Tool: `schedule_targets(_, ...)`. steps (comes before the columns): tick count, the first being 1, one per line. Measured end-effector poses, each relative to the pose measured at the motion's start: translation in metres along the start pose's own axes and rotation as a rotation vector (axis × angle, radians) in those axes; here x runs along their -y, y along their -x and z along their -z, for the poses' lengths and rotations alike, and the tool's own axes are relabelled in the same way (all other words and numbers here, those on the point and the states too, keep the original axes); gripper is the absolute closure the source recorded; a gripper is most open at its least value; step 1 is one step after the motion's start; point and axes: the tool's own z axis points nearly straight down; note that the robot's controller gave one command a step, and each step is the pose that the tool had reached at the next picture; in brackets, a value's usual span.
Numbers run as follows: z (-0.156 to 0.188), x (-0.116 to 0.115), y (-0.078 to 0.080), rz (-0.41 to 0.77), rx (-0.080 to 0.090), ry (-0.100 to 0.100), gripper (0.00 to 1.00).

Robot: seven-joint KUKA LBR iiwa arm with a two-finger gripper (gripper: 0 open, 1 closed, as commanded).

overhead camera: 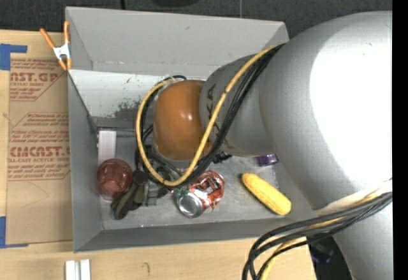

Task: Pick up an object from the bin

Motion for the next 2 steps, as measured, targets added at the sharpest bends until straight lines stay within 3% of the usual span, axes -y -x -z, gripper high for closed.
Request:
schedule_targets(1, 0.000, 0.000, 0.000, 0.000, 0.000, 0.000, 1.00)
schedule_targets(2, 0.154, -0.013, 0.006, -0.005, 0.002, 0.000, 1.00)
